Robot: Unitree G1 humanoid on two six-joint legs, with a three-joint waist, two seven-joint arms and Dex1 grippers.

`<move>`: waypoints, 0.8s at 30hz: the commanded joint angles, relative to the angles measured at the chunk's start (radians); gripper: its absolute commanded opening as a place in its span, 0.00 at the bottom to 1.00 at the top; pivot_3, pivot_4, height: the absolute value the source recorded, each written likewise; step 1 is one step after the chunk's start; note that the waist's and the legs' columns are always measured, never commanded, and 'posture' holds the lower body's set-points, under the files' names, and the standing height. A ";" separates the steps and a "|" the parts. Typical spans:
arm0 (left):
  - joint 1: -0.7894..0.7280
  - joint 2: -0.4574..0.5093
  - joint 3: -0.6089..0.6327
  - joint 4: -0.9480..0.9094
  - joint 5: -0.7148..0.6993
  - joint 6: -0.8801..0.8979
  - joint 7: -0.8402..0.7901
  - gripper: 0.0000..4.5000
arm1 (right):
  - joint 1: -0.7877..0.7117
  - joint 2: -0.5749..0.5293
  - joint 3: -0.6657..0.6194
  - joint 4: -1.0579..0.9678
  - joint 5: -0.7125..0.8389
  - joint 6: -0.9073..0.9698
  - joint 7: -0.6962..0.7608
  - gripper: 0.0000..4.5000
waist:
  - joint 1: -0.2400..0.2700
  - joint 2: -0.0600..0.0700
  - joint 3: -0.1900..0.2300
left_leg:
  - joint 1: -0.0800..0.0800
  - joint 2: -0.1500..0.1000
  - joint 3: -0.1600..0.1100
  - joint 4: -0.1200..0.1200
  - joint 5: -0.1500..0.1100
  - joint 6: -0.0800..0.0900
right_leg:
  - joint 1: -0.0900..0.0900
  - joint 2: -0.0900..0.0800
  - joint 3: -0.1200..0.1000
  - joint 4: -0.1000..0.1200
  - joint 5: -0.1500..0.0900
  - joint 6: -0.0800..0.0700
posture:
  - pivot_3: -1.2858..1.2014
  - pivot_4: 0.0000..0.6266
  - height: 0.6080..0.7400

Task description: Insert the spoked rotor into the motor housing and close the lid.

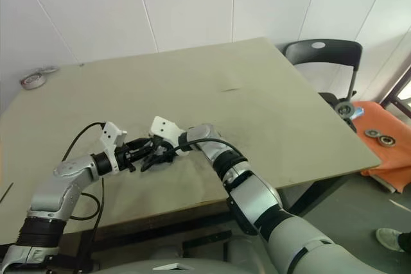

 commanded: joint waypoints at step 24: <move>0.018 0.017 -0.074 0.038 0.071 -0.017 -0.026 0.00 | 0.041 -0.030 0.039 0.082 -0.087 0.045 -0.060 0.73 | 0.004 0.003 -0.002 | 0.002 0.000 0.000 0.002 0.000 0.000 | 0.000 0.000 0.000 0.005 -0.001 -0.002 | 0.52 0.00 1.00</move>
